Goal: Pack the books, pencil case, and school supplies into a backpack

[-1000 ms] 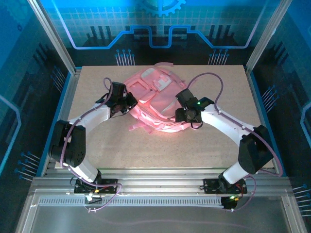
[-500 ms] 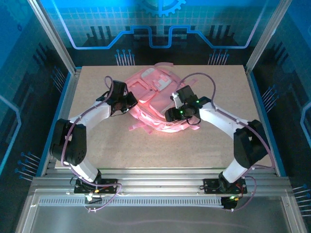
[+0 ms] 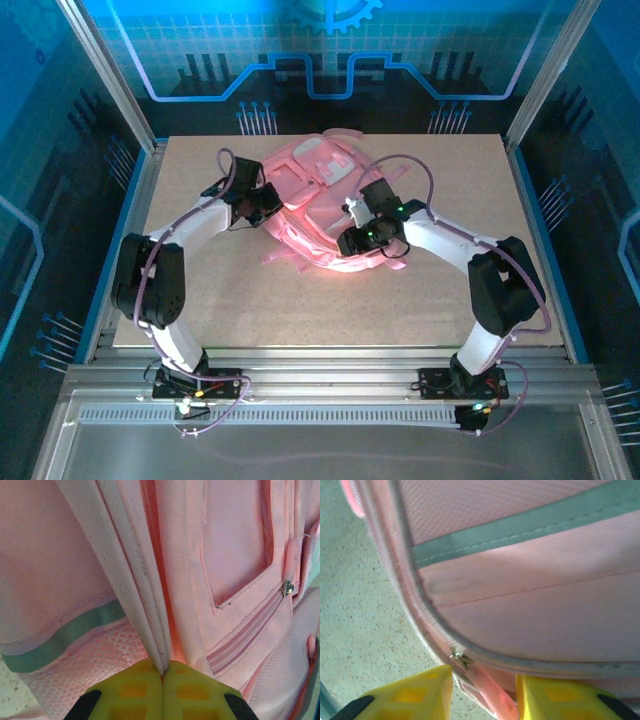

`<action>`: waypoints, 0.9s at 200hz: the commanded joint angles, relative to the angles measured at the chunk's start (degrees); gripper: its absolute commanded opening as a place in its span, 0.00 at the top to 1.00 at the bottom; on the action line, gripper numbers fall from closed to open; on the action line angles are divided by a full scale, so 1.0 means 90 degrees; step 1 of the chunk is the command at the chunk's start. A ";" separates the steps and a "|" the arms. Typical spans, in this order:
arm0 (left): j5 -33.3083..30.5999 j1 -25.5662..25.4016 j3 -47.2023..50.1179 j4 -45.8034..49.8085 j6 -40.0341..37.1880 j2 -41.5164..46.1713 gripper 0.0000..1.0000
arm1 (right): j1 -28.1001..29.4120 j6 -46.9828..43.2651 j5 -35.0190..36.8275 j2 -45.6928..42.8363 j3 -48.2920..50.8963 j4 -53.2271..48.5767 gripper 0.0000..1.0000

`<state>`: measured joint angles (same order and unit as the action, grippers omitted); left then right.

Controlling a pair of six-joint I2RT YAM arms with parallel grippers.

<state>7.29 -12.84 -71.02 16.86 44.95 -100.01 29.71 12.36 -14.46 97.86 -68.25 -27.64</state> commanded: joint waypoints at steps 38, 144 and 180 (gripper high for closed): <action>0.0110 0.0175 -0.0960 -0.0052 -0.0268 -0.0548 0.99 | 0.0162 0.0059 -0.0217 0.0387 -0.0270 0.0094 1.00; 0.1055 -0.0210 0.1649 -0.1167 0.1589 0.1111 0.37 | 0.0451 0.0740 -0.0151 0.0913 -0.0933 0.0243 1.00; 0.0457 -0.0946 0.1804 -0.2248 0.2075 0.0693 0.40 | 0.0487 0.1086 -0.0680 0.0840 -0.0905 0.0423 1.00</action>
<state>13.56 -17.93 -54.37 6.63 58.30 -91.44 33.34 19.35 -16.05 105.19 -75.07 -25.87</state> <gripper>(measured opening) 0.610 0.056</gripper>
